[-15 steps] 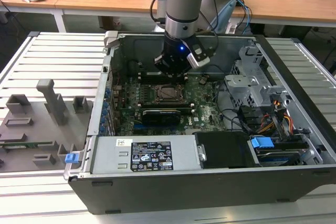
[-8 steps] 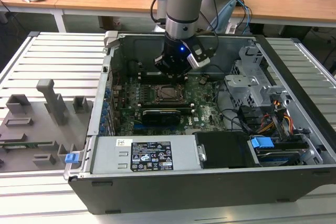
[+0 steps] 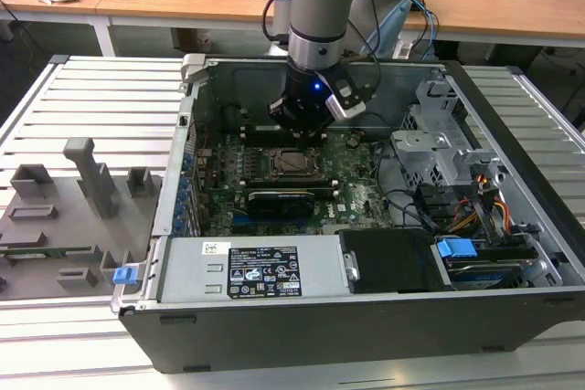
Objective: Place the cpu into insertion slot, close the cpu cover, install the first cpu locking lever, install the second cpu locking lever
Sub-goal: 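Install the first cpu locking lever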
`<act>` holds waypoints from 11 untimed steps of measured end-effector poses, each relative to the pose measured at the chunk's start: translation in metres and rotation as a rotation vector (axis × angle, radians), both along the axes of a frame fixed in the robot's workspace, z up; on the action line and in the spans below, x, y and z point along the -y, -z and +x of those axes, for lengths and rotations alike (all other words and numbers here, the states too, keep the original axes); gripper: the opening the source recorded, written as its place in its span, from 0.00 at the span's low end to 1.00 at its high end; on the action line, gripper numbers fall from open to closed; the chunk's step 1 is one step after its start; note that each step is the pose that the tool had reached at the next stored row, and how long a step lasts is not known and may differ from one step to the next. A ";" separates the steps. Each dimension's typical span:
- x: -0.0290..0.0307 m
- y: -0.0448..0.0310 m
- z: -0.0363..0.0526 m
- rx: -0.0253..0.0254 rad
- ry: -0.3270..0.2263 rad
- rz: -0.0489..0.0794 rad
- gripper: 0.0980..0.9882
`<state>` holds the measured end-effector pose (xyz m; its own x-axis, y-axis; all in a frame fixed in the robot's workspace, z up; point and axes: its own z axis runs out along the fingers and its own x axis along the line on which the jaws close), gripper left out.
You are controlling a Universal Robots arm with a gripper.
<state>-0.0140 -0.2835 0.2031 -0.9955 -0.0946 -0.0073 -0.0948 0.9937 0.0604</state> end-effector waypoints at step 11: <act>-0.0008 0.0010 0.0011 0.0000 0.000 -0.001 0.01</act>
